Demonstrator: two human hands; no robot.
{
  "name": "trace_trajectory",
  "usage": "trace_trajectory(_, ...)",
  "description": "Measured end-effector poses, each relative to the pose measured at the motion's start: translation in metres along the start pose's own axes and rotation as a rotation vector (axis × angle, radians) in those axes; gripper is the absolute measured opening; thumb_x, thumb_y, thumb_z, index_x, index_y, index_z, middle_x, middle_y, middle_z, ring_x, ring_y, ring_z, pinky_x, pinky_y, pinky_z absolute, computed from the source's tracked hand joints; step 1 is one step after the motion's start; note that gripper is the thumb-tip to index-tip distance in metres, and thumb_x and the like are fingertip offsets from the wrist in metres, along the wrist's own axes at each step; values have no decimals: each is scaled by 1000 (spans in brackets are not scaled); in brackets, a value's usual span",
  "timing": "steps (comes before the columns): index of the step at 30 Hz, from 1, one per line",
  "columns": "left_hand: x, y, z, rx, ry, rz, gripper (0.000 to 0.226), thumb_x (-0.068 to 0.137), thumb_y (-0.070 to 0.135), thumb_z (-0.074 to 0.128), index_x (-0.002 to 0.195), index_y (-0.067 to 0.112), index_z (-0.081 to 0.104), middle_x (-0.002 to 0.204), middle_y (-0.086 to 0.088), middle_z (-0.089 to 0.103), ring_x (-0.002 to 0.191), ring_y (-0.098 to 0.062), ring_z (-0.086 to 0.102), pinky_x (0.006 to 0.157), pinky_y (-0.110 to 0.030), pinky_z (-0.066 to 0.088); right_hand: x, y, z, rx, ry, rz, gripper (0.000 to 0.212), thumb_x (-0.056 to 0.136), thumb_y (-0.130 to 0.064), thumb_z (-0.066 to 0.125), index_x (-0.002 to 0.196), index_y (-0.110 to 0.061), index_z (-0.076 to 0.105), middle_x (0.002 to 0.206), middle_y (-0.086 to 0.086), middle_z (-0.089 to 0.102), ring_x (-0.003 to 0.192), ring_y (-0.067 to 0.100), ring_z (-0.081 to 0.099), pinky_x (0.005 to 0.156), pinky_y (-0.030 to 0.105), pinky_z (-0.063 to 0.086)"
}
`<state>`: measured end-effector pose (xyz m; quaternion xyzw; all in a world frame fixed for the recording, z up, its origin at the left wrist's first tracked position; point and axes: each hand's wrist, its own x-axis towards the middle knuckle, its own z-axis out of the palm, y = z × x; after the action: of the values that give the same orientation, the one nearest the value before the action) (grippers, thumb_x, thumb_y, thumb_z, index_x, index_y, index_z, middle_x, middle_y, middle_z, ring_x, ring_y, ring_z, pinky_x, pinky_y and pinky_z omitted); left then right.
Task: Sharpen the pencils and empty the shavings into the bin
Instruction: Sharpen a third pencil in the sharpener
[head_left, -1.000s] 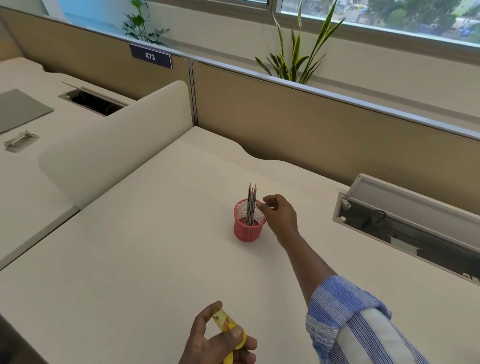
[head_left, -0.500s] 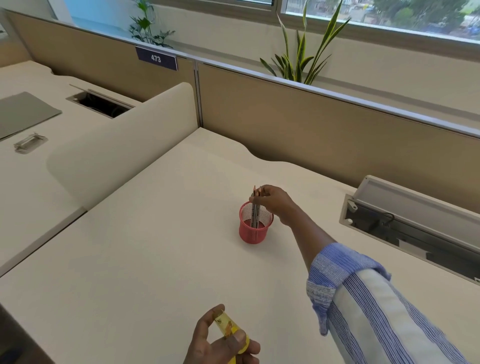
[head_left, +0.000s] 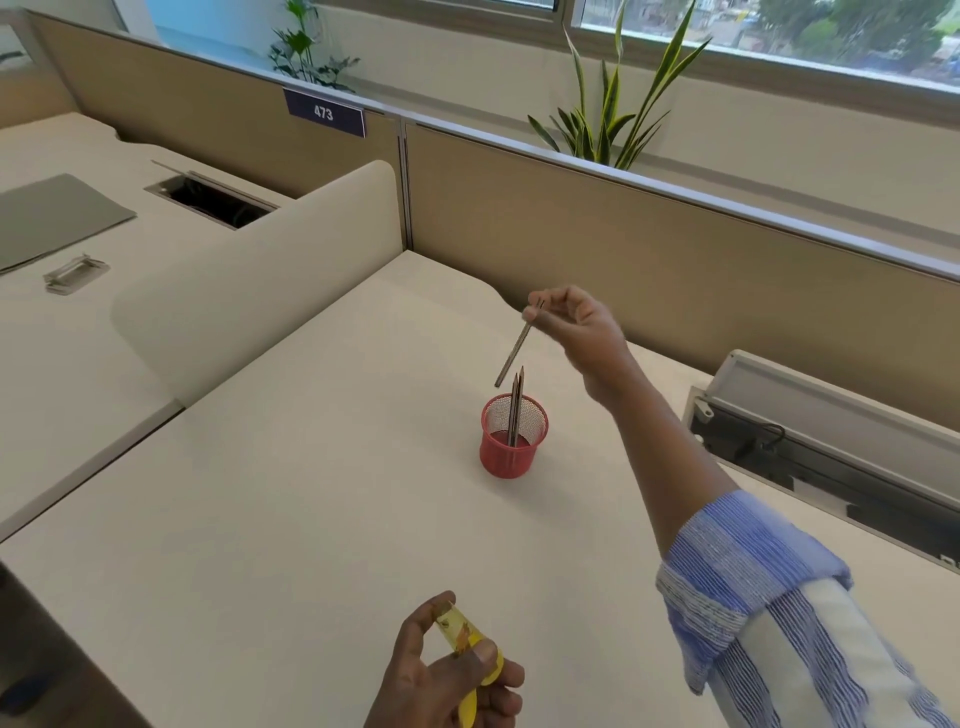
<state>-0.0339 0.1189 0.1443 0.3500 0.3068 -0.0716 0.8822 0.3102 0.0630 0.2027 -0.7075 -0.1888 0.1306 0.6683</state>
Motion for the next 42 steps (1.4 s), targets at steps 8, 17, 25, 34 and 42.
trace_trajectory(8,-2,-5,25,-36,34,61,66,75,-2,68,134,16,47,81,-43,67,54,-39,64,50,-42,54,-109,-84,-53,133,53,-232,12,106,-24,55,106,-21,67,71,-2,70,61,19,68,60,31,57)
trace_trajectory(17,-26,-24,64,-38,-48,169,72,75,16,84,138,22,48,102,-37,72,77,-37,70,69,-39,61,-326,-58,-73,-545,-86,82,43,99,-8,59,111,-48,67,86,-15,74,61,10,60,61,28,51)
trace_trajectory(25,-40,-60,100,-2,-105,178,64,82,16,75,140,17,48,99,-33,74,77,-36,72,73,-40,62,-404,-66,-80,-823,19,56,27,95,-27,68,106,-51,63,95,-30,69,81,3,63,65,13,46)
trace_trajectory(34,-62,-90,131,154,-116,266,76,72,25,81,138,31,45,104,-24,79,81,-28,74,79,-39,60,-434,-63,-89,-921,106,43,23,95,-25,69,108,-44,65,87,-24,69,78,6,64,66,26,54)
trace_trajectory(42,-69,-105,137,308,-114,437,80,92,-1,73,143,48,35,108,-11,80,106,-22,76,84,-32,62,-432,-54,-86,-785,154,76,17,97,-25,68,93,-35,55,86,-23,70,72,10,63,58,20,46)
